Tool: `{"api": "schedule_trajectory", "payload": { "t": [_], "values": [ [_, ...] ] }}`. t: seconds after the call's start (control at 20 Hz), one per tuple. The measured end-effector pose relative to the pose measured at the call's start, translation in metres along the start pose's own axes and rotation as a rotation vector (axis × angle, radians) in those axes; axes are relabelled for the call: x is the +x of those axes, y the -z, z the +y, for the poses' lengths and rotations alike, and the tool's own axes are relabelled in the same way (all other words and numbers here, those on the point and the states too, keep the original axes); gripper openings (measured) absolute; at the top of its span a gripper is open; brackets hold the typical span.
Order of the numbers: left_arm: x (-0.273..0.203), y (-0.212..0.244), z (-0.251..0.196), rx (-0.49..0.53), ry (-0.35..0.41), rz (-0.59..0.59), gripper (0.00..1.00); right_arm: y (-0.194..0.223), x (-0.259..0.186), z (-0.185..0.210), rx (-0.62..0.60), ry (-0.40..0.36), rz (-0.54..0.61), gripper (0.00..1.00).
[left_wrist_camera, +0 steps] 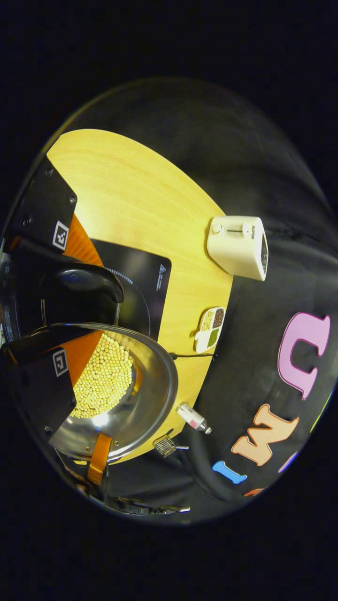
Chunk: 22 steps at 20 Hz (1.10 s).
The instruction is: First push the handle of the pot to place it horizontally, then grasp the pot with both hands and set it on the induction cooktop.
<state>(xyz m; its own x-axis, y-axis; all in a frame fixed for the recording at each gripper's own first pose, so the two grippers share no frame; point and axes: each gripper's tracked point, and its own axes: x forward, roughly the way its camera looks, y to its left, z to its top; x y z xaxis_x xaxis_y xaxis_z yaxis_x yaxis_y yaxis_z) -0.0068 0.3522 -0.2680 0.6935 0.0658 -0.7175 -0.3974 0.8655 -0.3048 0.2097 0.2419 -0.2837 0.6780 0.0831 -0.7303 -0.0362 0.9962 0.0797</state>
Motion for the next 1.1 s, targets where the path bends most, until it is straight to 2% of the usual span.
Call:
{"api": "schedule_trajectory", "payload": {
  "t": [0.05,0.1,0.15,0.3,0.35,0.45,0.9,1.1],
  "values": [
    [0.002,-0.001,0.006,-0.002,-0.003,0.001,0.62,0.0,0.003,0.006,-0.003,-0.001,0.003,0.58],
    [0.002,-0.003,0.012,-0.004,-0.005,0.002,0.64,0.0,0.007,0.014,-0.007,-0.003,0.005,0.58],
    [0.003,-0.003,0.018,-0.008,-0.008,0.003,0.62,-0.001,0.01,0.019,-0.009,-0.004,0.007,0.53],
    [0.005,-0.006,0.031,-0.01,-0.014,0.012,0.64,0.0,0.018,0.032,-0.013,-0.007,0.015,0.58],
    [0.005,-0.009,0.033,-0.006,-0.014,0.003,0.64,0.001,0.02,0.035,-0.009,-0.009,0.014,0.53],
    [0.006,-0.012,0.037,0.005,-0.016,0.0,0.62,0.001,0.023,0.04,-0.009,-0.01,0.015,0.53],
    [0.009,-0.017,0.045,0.019,-0.003,-0.01,0.62,-0.001,0.027,0.047,0.01,-0.018,0.011,0.53],
    [0.008,-0.015,0.044,0.021,-0.005,-0.015,0.65,-0.001,0.028,0.046,0.011,-0.021,0.013,0.55]
  ]
}}
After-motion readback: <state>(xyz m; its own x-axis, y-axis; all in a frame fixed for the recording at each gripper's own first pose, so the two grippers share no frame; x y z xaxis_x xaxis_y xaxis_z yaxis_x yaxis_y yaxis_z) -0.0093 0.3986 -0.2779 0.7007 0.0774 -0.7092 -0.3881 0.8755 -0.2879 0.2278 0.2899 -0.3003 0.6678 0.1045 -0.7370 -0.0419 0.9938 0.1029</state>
